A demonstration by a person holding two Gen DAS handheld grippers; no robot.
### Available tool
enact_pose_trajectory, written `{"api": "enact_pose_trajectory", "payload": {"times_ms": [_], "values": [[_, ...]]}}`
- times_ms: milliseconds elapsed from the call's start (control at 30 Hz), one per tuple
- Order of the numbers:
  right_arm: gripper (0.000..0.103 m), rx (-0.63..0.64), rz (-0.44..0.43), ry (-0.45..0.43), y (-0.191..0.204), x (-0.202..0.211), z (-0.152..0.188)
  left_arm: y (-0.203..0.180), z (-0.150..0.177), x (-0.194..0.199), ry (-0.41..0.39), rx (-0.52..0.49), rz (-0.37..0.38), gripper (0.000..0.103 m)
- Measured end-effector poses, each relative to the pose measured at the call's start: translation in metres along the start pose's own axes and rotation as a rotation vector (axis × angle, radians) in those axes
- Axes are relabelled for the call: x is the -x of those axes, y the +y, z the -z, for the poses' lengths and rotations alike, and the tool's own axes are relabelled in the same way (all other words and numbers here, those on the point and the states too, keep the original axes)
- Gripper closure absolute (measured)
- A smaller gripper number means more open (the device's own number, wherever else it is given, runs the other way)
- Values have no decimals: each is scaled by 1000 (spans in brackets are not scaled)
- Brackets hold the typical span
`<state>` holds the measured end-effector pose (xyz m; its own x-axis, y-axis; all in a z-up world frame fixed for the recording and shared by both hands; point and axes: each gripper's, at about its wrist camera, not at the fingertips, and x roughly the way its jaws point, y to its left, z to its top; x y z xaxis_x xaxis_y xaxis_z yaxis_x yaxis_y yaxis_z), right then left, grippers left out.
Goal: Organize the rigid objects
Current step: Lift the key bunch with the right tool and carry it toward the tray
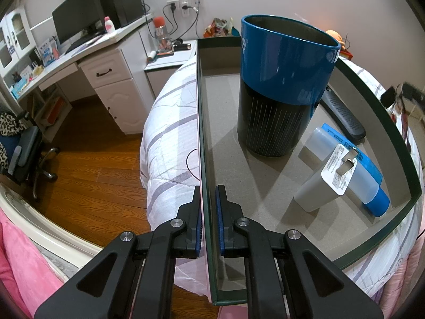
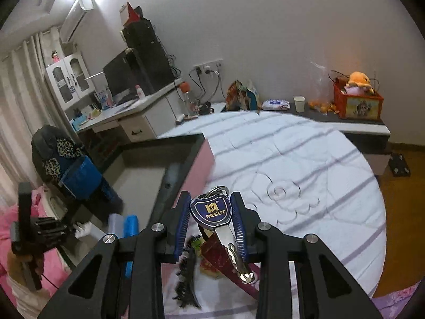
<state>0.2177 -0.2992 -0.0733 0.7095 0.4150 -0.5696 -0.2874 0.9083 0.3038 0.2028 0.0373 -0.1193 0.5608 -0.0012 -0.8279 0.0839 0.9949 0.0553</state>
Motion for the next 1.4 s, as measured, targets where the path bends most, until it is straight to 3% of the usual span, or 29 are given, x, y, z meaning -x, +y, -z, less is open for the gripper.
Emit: {"api": "enact_pose_trajectory", "payload": {"times_ms": [333,867,1100,1400], "values": [[72,64,-21,-82,31,13,-39,-1,-1,0,-1,0,0,96],[72,201,-75,-99,99,-2,-82,4,3,0,-3,2,21,94],[72,250,-87,-7,125,-40,-83,7,3,-2,-4,2,27,93],[72,312,-49,162,140,-94,-55,8,3,-3,-5,3,28,93]]}}
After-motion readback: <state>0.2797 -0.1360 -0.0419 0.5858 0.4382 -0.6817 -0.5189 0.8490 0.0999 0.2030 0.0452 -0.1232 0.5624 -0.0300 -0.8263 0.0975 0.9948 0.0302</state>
